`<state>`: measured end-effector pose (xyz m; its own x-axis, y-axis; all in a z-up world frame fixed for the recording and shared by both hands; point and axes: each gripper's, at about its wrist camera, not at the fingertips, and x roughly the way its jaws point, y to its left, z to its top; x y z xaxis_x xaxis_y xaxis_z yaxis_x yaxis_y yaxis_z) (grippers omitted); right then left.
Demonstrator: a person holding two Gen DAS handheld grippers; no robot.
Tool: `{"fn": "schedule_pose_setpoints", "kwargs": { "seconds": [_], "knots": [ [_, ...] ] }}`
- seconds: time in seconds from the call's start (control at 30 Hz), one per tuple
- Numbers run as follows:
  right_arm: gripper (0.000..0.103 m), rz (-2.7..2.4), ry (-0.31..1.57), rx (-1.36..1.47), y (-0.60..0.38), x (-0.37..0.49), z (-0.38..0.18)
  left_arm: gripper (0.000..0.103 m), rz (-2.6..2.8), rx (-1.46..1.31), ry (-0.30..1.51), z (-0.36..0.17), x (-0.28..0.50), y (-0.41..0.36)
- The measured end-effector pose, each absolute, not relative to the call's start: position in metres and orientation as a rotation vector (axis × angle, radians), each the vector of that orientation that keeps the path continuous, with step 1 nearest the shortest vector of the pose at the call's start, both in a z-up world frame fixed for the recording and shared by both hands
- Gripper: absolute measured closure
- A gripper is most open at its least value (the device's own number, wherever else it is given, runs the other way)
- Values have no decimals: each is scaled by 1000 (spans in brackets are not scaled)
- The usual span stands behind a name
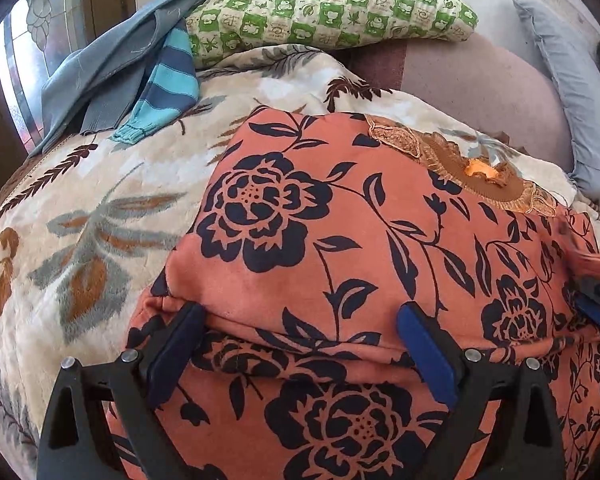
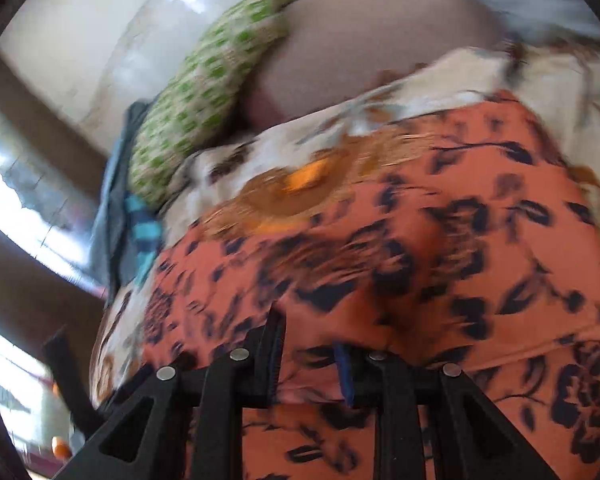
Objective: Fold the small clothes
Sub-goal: 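Fold the collar end down over the shirt body with the right gripper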
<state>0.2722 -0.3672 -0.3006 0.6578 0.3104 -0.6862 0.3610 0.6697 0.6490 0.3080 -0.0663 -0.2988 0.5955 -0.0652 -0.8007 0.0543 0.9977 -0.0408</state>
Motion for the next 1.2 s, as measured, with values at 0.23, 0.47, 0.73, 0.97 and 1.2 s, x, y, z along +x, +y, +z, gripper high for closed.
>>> {"fn": "schedule_pose_setpoints", "kwargs": {
  "seconds": [0.23,0.47,0.73,0.97,1.2],
  "knots": [
    [77,-261,739,1112,-443,225,-302,5,-44,5,937,-300,309,-69],
    [77,-31,880,1017,-409,262,-307,3,-33,13,944,-303,311,-71],
    [76,-18,906,960,-399,257,-314,1,-46,2,935,-292,295,-57],
    [70,117,1002,637,-331,261,-316,1,-63,93,903,-267,234,-38],
    [70,156,988,514,-315,200,-284,1,-87,117,910,-251,166,-10]
  ]
}}
